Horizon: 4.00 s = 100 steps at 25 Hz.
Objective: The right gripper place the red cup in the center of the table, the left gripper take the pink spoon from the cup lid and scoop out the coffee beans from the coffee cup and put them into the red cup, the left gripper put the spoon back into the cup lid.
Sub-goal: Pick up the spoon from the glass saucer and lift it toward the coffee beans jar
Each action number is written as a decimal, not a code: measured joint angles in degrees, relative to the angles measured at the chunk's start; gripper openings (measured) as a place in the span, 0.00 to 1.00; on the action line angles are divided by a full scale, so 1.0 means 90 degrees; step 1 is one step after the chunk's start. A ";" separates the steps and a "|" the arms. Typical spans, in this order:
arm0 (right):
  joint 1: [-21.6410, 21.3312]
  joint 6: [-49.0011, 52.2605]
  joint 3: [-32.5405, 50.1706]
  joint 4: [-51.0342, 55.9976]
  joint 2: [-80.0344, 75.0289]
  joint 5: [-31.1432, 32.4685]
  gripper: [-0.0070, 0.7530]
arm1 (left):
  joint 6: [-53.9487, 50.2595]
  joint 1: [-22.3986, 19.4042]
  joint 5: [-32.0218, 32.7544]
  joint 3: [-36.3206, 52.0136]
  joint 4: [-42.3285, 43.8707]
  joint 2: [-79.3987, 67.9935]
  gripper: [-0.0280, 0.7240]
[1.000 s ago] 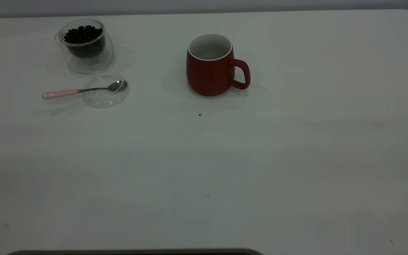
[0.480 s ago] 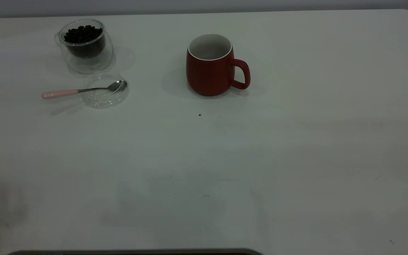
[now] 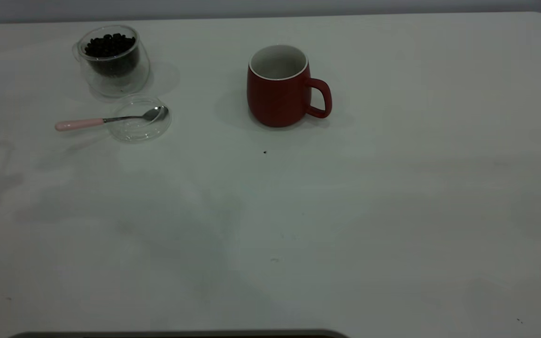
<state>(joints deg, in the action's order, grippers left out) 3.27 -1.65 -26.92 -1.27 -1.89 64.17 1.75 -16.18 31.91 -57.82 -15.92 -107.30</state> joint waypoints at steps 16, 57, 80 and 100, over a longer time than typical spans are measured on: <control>0.0000 0.0000 0.0000 0.0000 0.0000 0.0000 0.78 | 0.7192 -0.1891 0.1785 -0.0780 -0.5569 -0.2731 0.66; 0.0000 0.0000 0.0000 0.0019 0.0028 0.0003 0.78 | 0.9141 -0.0737 0.2146 -0.0853 -0.8660 -0.4340 0.63; 0.0000 0.0000 0.0000 0.0019 0.0028 0.0003 0.78 | 0.9135 -0.0737 0.2556 -0.0853 -0.8665 -0.4340 0.21; 0.0000 0.0000 0.0000 0.0019 0.0030 0.0003 0.78 | 0.8186 -0.1350 0.3529 -0.0870 -0.7277 -0.3596 0.21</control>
<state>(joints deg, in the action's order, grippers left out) 3.27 -1.65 -26.92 -1.10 -1.61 64.20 75.42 -28.33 63.67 -65.65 -81.42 -139.66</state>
